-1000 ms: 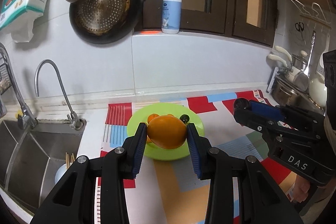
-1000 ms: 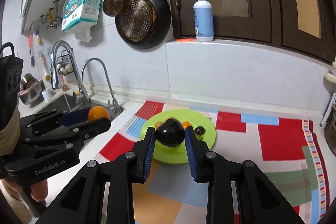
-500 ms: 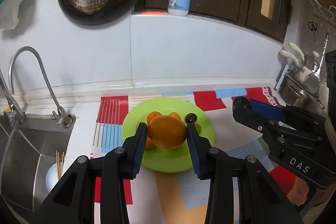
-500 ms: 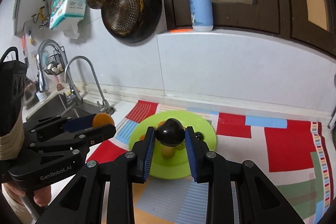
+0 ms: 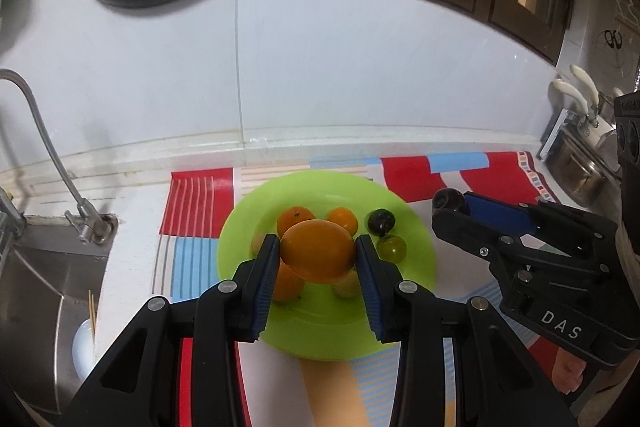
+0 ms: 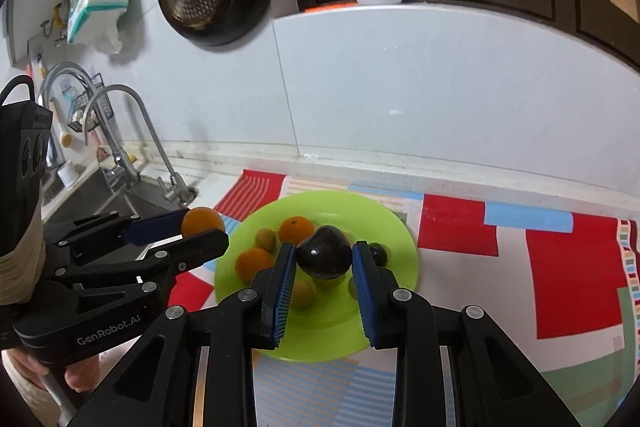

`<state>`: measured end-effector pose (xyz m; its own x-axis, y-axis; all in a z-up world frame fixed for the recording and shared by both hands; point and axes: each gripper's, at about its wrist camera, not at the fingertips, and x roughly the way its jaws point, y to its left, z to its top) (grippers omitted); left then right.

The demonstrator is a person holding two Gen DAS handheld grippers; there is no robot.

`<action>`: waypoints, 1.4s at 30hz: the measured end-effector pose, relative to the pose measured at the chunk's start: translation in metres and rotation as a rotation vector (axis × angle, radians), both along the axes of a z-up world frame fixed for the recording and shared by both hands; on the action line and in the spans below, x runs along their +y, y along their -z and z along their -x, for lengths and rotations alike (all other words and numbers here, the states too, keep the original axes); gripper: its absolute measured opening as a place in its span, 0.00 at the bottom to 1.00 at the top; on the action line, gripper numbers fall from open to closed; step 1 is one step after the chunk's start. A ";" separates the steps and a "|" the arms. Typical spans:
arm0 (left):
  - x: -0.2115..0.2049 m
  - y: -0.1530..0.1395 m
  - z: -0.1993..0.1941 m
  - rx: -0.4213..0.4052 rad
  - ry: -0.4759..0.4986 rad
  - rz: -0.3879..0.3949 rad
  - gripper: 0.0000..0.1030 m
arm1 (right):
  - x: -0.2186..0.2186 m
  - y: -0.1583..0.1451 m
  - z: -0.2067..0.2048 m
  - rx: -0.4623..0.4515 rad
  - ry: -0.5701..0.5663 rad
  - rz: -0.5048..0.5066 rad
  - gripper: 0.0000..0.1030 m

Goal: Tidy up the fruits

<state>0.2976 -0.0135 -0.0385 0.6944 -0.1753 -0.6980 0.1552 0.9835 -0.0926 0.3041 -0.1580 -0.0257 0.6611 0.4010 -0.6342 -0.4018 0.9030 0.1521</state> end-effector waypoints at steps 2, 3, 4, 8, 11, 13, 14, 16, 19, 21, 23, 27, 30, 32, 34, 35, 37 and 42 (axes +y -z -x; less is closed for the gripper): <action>0.001 0.006 -0.006 0.014 0.002 -0.003 0.37 | 0.001 0.005 -0.007 0.011 -0.001 0.003 0.29; 0.001 0.009 -0.008 0.020 0.003 -0.003 0.37 | 0.002 0.007 -0.009 0.015 -0.002 0.004 0.29; 0.002 0.011 -0.010 0.026 0.004 -0.002 0.37 | 0.002 0.009 -0.012 0.019 -0.001 0.006 0.29; 0.001 0.020 -0.017 0.041 0.005 -0.004 0.37 | 0.004 0.017 -0.021 0.034 -0.004 0.010 0.29; -0.001 0.025 -0.022 0.052 0.008 -0.005 0.37 | 0.004 0.023 -0.027 0.044 -0.007 0.010 0.29; -0.003 0.029 -0.026 0.060 0.013 -0.011 0.37 | 0.005 0.027 -0.031 0.052 -0.008 0.011 0.29; -0.004 0.030 -0.027 0.061 0.016 -0.014 0.37 | 0.004 0.029 -0.033 0.055 -0.008 0.011 0.29; -0.005 0.031 -0.030 0.057 0.017 -0.022 0.39 | 0.004 0.033 -0.037 0.064 -0.007 0.009 0.29; -0.005 0.030 -0.031 0.048 0.010 -0.026 0.48 | 0.002 0.037 -0.042 0.073 -0.004 0.000 0.30; -0.004 0.027 -0.030 0.040 0.000 -0.028 0.48 | -0.001 0.039 -0.043 0.080 0.005 -0.005 0.33; -0.003 0.023 -0.025 0.023 -0.019 -0.040 0.48 | -0.003 0.039 -0.043 0.076 0.015 -0.009 0.37; -0.002 0.014 -0.014 -0.002 -0.040 -0.055 0.53 | -0.007 0.034 -0.035 0.058 0.025 -0.001 0.37; -0.001 0.005 -0.003 -0.027 -0.059 -0.062 0.59 | -0.009 0.026 -0.024 0.026 0.034 0.014 0.37; -0.001 -0.002 0.006 -0.047 -0.067 -0.063 0.62 | -0.012 0.020 -0.015 0.011 0.038 0.017 0.37; -0.002 -0.009 0.015 -0.064 -0.073 -0.070 0.66 | -0.013 0.014 -0.005 -0.006 0.044 0.021 0.38; -0.003 -0.014 0.023 -0.075 -0.075 -0.075 0.66 | -0.015 0.010 0.002 -0.016 0.049 0.023 0.38; -0.003 -0.020 0.035 -0.094 -0.083 -0.080 0.70 | -0.019 0.004 0.013 -0.034 0.062 0.014 0.46; -0.003 -0.036 0.070 -0.137 -0.103 -0.097 0.76 | -0.027 -0.011 0.047 -0.064 0.092 0.000 0.48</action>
